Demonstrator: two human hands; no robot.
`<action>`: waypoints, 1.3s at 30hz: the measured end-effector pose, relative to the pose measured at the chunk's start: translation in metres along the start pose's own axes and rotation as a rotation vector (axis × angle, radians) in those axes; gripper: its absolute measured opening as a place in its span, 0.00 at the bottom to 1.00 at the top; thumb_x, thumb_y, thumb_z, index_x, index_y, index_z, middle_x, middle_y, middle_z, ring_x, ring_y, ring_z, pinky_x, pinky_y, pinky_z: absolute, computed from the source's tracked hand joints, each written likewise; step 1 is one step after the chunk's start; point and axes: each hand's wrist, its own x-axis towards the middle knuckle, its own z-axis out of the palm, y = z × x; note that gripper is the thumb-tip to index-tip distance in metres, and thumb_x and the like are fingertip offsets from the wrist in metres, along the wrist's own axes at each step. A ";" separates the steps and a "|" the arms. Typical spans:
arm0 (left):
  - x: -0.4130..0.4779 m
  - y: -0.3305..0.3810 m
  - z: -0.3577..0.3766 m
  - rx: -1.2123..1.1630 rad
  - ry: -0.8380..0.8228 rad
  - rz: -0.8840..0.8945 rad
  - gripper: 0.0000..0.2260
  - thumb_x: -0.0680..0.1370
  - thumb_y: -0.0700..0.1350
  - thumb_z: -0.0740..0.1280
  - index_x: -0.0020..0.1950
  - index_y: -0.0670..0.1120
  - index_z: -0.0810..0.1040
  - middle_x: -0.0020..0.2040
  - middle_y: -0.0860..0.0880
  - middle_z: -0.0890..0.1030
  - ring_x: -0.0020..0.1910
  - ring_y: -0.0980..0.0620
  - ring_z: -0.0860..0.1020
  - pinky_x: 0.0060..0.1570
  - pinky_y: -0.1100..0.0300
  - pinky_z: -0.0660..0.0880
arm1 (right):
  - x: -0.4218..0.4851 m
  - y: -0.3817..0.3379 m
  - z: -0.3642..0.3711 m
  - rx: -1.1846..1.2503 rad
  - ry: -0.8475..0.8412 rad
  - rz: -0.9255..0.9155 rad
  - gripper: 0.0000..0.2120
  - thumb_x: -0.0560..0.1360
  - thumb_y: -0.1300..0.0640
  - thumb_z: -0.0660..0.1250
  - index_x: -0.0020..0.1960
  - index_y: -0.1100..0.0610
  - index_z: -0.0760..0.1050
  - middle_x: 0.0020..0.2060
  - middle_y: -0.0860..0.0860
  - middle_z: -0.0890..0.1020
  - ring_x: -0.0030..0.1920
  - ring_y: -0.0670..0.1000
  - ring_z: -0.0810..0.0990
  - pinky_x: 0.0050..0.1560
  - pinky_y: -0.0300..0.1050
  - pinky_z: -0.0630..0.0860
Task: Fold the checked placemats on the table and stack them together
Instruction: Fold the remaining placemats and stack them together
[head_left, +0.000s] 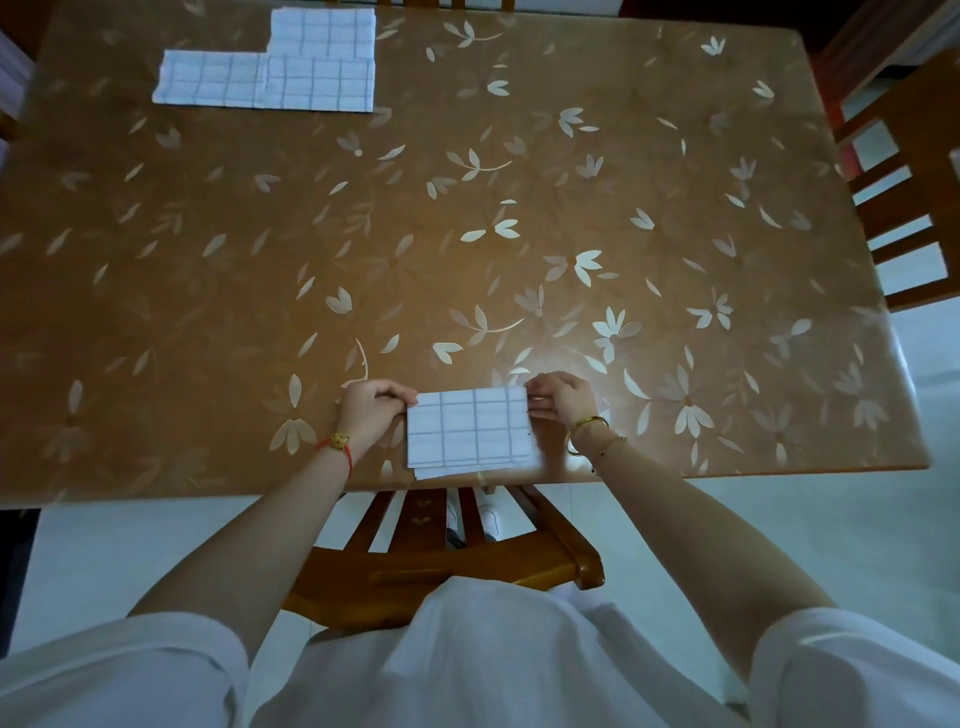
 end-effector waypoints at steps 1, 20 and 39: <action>-0.001 -0.002 0.000 0.000 0.001 0.007 0.13 0.75 0.32 0.67 0.38 0.46 0.84 0.48 0.51 0.85 0.50 0.54 0.81 0.54 0.58 0.78 | 0.000 0.002 0.001 -0.025 0.018 -0.020 0.04 0.76 0.62 0.64 0.43 0.61 0.77 0.40 0.59 0.83 0.40 0.59 0.83 0.42 0.48 0.82; -0.023 0.008 0.013 -0.211 0.020 0.036 0.07 0.78 0.37 0.69 0.52 0.48 0.82 0.53 0.52 0.84 0.56 0.56 0.81 0.49 0.65 0.77 | -0.006 -0.005 0.025 -0.516 0.186 -0.248 0.12 0.71 0.70 0.59 0.48 0.55 0.70 0.37 0.48 0.78 0.37 0.47 0.75 0.34 0.36 0.68; -0.027 -0.015 0.011 0.943 -0.042 0.408 0.28 0.81 0.50 0.61 0.80 0.48 0.57 0.79 0.52 0.58 0.77 0.43 0.56 0.73 0.42 0.61 | -0.030 0.001 0.070 -1.324 -0.119 -0.867 0.20 0.80 0.54 0.57 0.70 0.55 0.70 0.70 0.50 0.71 0.71 0.58 0.64 0.69 0.55 0.63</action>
